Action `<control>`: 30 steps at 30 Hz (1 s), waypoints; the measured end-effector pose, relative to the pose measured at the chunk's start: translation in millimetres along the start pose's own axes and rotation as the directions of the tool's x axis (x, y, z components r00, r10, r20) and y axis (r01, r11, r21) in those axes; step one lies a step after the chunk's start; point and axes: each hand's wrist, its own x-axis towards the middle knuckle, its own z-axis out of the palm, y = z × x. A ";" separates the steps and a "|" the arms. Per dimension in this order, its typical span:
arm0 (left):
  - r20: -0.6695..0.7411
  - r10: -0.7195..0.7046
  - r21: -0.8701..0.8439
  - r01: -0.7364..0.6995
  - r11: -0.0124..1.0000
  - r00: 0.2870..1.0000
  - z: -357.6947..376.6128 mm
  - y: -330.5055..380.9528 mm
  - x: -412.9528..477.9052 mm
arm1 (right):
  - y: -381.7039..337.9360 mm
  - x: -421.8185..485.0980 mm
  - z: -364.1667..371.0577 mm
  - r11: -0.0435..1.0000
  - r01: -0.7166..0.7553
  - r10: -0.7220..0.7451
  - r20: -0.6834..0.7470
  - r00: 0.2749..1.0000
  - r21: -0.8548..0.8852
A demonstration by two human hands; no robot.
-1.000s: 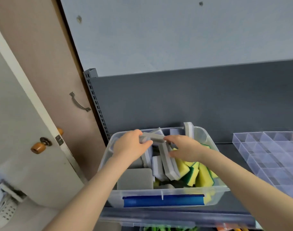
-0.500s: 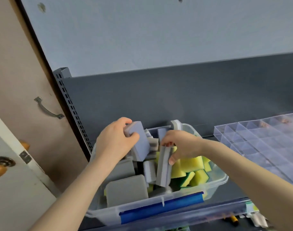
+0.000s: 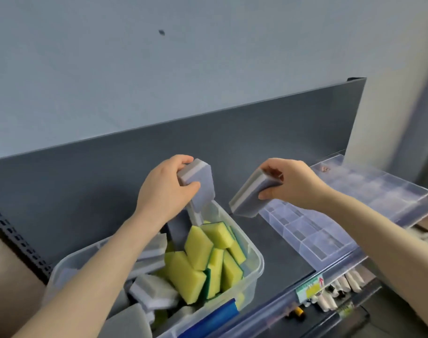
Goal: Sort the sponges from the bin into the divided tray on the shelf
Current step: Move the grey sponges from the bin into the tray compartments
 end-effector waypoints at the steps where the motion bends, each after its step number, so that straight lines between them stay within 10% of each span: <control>1: 0.013 0.006 -0.007 -0.006 1.000 1.000 11.2 8.3 5.2 | 14.2 -2.6 -7.5 1.000 -0.024 0.024 -0.028 0.999 -0.015; 30: 0.074 -0.187 0.092 0.180 0.979 0.980 253.1 131.0 86.7 | 283.4 44.6 -74.4 1.000 -0.004 0.005 0.028 1.000 -0.022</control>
